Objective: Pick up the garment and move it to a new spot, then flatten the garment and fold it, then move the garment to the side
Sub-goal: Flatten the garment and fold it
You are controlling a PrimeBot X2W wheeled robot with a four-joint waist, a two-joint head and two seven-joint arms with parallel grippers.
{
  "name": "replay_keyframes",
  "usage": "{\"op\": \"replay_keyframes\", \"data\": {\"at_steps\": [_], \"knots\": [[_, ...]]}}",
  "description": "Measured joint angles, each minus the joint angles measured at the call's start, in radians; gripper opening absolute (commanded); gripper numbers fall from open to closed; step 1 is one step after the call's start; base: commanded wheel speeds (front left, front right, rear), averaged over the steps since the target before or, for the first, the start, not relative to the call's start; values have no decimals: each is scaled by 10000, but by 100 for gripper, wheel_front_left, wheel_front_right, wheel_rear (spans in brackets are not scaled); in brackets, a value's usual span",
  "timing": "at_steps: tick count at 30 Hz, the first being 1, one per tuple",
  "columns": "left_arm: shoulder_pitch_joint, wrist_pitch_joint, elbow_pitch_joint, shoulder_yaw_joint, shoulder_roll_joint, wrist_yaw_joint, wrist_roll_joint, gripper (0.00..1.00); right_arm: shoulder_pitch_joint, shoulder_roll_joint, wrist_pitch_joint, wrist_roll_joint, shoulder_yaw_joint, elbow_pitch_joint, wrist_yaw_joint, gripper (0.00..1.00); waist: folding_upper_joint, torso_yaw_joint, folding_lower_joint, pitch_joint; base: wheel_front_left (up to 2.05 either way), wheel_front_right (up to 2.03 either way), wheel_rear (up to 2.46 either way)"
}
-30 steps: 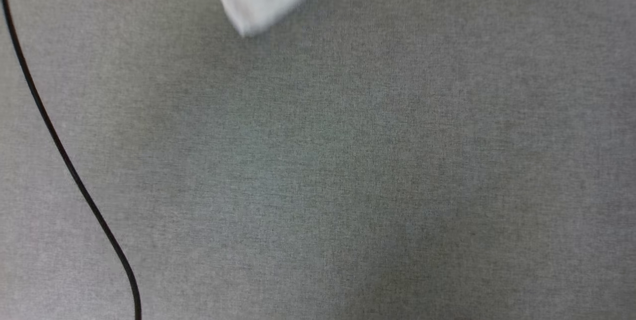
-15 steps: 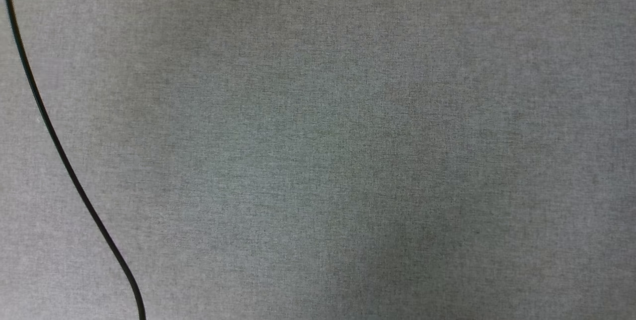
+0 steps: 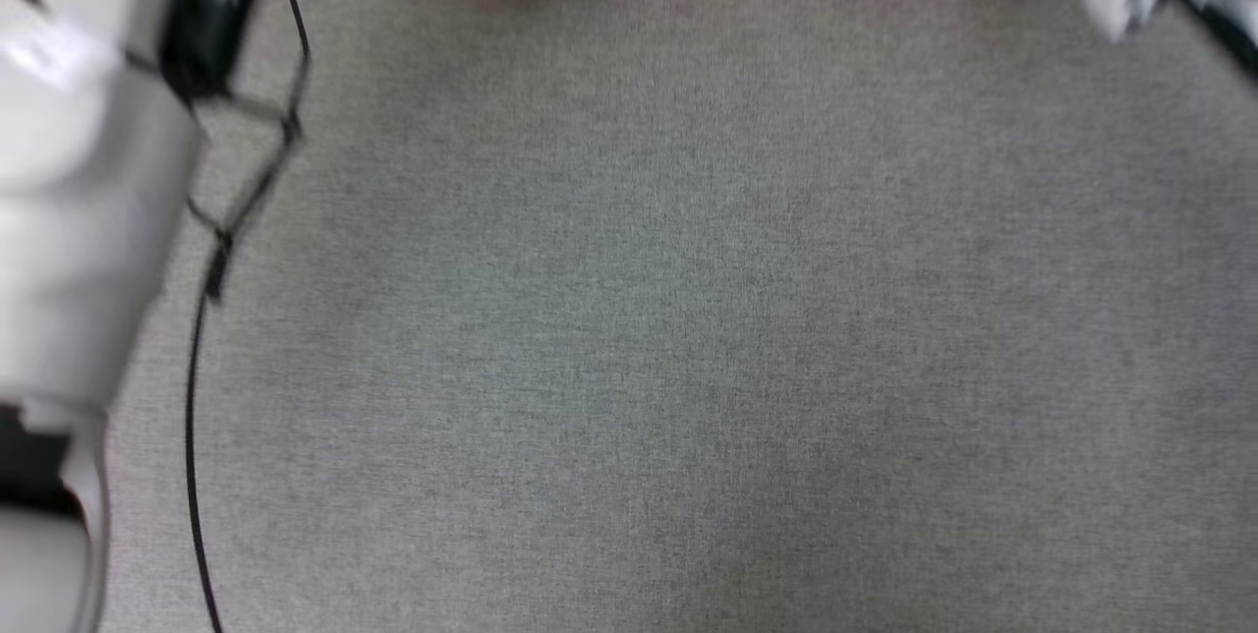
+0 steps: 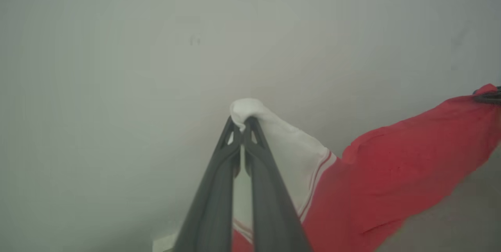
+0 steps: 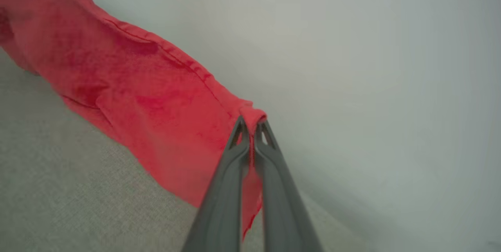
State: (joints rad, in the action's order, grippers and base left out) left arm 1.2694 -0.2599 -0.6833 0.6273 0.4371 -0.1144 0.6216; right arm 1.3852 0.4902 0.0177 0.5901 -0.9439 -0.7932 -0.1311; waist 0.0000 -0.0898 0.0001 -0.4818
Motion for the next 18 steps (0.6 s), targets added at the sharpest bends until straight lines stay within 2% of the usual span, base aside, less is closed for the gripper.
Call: {"op": "replay_keyframes", "data": {"at_steps": [6, 12, 18], "knots": [[-3006, -2, 1262, -109, 180, 550, 79, 0, -1988, 474, 297, 780, -640, 640, 0, 0, 0, -12, 0, 819, 0, 0, 0], [-6063, -6, 2619, -247, 706, 1143, 360, 0, -3813, 853, 418, 1354, -1058, 1074, 0, 0, 0, 0, -2, 1794, 0, 0, 0], [-8862, 61, 3916, -128, 1051, 1845, 882, 0, -5581, 1310, 600, 1885, -1129, 1463, 0, 0, 0, 26, -3, 2883, 0, 0, 0]]}}
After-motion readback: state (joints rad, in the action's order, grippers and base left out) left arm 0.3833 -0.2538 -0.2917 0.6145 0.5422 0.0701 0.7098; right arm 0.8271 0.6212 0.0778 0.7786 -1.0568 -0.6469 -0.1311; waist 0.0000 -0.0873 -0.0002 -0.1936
